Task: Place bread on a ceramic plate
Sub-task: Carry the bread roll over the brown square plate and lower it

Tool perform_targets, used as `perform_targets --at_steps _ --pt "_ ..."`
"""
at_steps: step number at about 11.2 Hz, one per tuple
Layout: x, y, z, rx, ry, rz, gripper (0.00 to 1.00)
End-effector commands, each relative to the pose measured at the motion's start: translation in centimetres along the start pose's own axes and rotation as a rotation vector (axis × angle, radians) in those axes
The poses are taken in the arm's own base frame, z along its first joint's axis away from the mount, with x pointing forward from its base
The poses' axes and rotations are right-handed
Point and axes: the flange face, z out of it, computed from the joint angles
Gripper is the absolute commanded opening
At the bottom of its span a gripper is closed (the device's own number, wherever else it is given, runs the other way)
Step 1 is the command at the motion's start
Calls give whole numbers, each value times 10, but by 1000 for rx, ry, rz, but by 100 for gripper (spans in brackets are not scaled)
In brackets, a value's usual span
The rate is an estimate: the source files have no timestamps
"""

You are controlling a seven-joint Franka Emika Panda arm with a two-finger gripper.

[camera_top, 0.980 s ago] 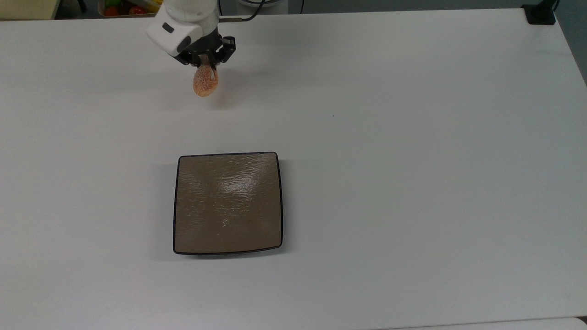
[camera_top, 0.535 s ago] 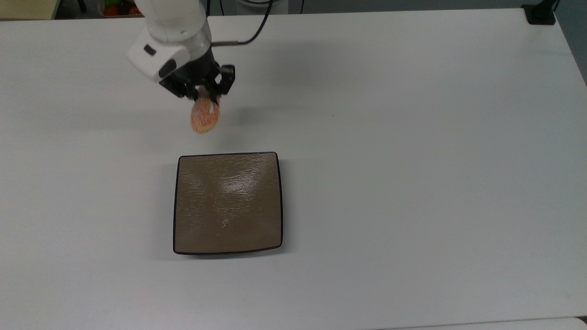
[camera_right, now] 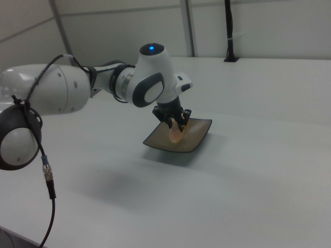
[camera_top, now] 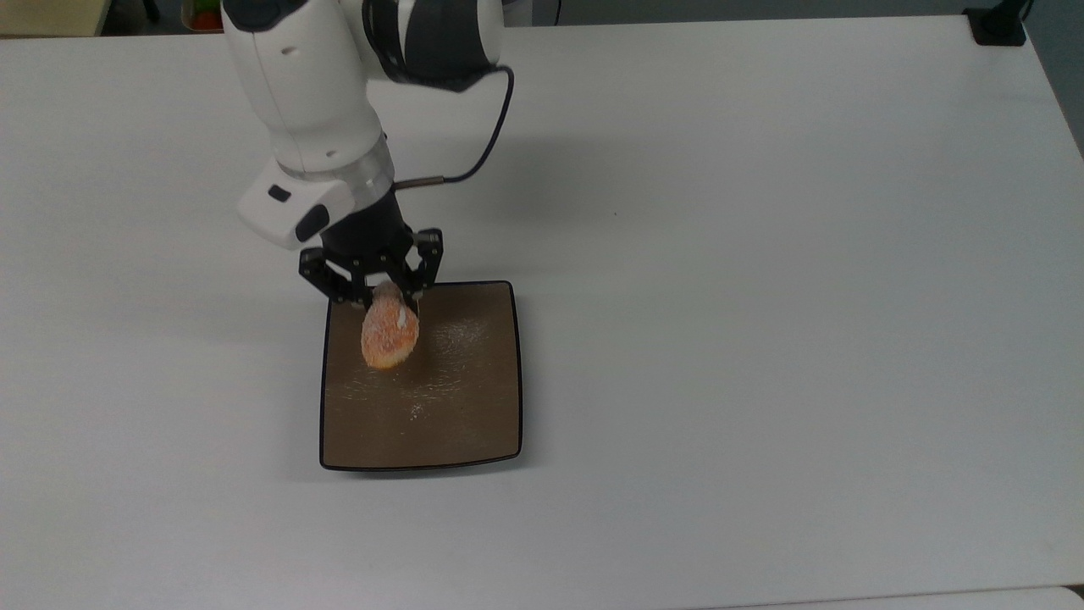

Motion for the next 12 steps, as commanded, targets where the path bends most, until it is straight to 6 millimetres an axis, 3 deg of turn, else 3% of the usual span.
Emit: perform_targets --at_steps 1,3,4,5,7,9,12 --pt "24 -10 23 -5 80 -58 38" --pt "31 -16 43 -8 103 -70 40" --pt "31 -19 50 -12 111 -74 47" --pt "31 -24 57 -13 110 -76 69" --pt "30 -31 62 -14 102 -88 100" --pt "32 -39 56 -15 108 -100 100" --pt "31 -53 10 -7 135 -111 100"
